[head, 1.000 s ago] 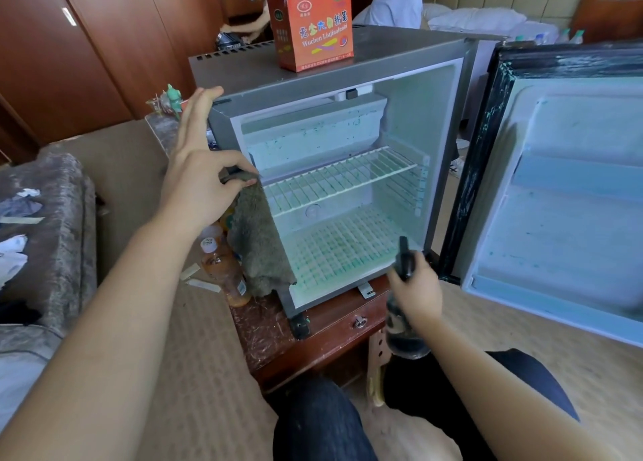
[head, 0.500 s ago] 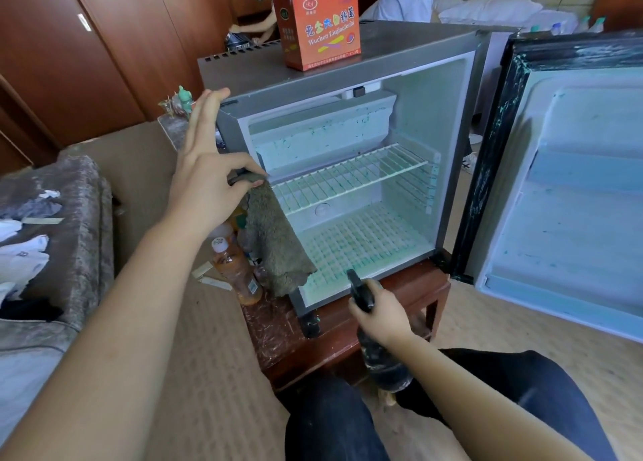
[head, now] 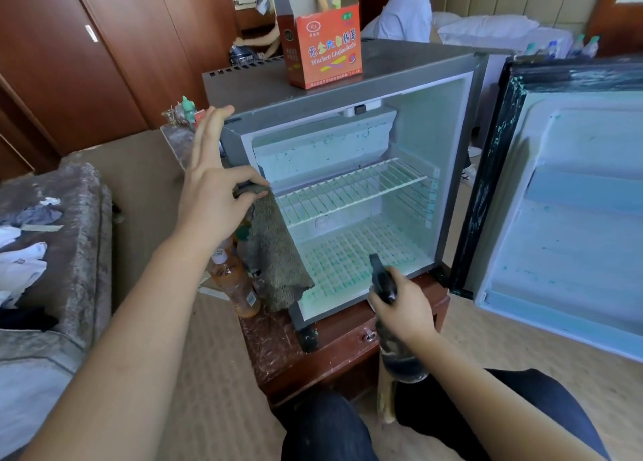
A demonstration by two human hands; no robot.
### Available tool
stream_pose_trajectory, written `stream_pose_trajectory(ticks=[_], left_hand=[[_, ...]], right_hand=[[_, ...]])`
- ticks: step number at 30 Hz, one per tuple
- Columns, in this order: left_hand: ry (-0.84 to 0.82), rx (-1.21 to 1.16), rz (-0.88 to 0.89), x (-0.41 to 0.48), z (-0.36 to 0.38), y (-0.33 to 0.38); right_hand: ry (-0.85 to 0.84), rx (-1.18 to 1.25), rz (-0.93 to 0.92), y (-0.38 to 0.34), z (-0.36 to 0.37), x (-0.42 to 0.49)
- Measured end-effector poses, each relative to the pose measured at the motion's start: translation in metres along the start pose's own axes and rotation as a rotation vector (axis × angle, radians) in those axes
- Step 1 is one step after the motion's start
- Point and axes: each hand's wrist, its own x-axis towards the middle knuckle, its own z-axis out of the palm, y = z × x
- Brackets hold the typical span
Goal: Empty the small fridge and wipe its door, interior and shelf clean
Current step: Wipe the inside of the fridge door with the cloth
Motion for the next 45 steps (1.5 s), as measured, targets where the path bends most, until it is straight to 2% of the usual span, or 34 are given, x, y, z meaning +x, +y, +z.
stream_pose_trajectory(ticks=[6,8,10,13,15,24,27,33,37,39,41,43,45], left_hand=[[-0.011,-0.031,-0.036,0.000,-0.005,0.005],[-0.030,-0.037,-0.046,0.000,-0.009,0.006],[-0.040,-0.052,-0.048,0.000,-0.012,0.007],[-0.035,-0.062,-0.054,0.001,-0.016,0.010],[-0.041,-0.068,-0.055,0.001,-0.018,0.011],[-0.093,-0.070,-0.093,0.000,-0.025,0.018],[-0.080,-0.062,-0.092,0.000,-0.023,0.017],[-0.074,-0.083,-0.100,0.001,-0.023,0.019],[-0.119,-0.152,-0.104,0.003,-0.041,0.016],[-0.170,-0.110,-0.087,0.002,-0.052,0.014],[-0.209,-0.080,-0.083,-0.002,-0.060,0.015],[-0.181,-0.085,-0.091,-0.007,-0.067,0.018],[-0.129,-0.085,-0.099,-0.008,-0.074,0.020]], right_hand=[[0.118,0.202,-0.215,-0.079,-0.062,0.024],[0.118,0.294,-0.262,-0.114,-0.079,0.035],[0.076,0.273,-0.313,-0.140,-0.088,0.048],[-0.029,0.168,-0.266,-0.149,-0.081,0.055],[-0.016,0.148,-0.169,-0.132,-0.071,0.053],[0.451,0.127,-0.024,-0.097,-0.090,0.061],[0.509,0.118,-0.008,-0.092,-0.101,0.065],[0.393,0.021,-0.108,-0.102,-0.108,0.054],[0.102,0.169,-0.263,-0.125,-0.088,0.044],[-0.010,0.304,-0.281,-0.140,-0.076,0.041],[-0.104,0.337,-0.273,-0.156,-0.063,0.040],[-0.119,0.276,-0.297,-0.167,-0.049,0.041],[-0.044,0.231,-0.345,-0.174,-0.043,0.040]])
